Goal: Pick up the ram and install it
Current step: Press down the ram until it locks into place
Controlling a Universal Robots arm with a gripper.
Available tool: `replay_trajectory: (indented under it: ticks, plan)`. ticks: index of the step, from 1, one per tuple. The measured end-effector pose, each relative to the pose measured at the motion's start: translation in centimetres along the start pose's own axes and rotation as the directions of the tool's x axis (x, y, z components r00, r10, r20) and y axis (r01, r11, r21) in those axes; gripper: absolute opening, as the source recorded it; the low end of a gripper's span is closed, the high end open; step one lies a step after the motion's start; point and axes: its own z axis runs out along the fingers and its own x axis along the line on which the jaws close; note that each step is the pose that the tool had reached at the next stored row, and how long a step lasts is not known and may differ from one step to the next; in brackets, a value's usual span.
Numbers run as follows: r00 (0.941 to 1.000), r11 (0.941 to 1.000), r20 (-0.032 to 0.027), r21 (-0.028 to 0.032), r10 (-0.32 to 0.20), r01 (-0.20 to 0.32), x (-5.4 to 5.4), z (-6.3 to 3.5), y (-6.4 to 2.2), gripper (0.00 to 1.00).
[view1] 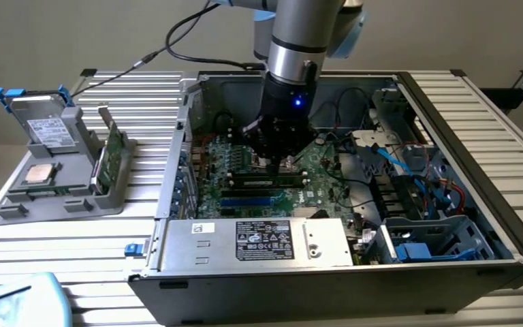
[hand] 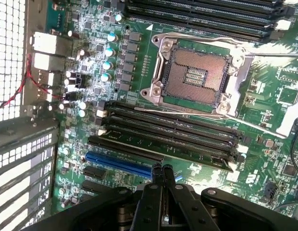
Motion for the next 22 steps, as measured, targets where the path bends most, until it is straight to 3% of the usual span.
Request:
replay_trajectory:
  ticks: [6,9,14,22]
  plan:
    - [0.9968,0.9967,-0.0082,-0.0111,0.080,-0.080,0.00,0.01,0.00,0.11]
    - [0.9938,0.9937,-0.0084,-0.0121,0.111,-0.111,-0.01,0.02,0.00,0.11]
    - [0.9886,0.9886,-0.0010,-0.0031,0.150,-0.150,-0.01,0.01,-0.01,0.11]
    - [0.9742,0.9742,0.0134,-0.0092,0.225,-0.225,-0.01,0.01,0.00,0.11]
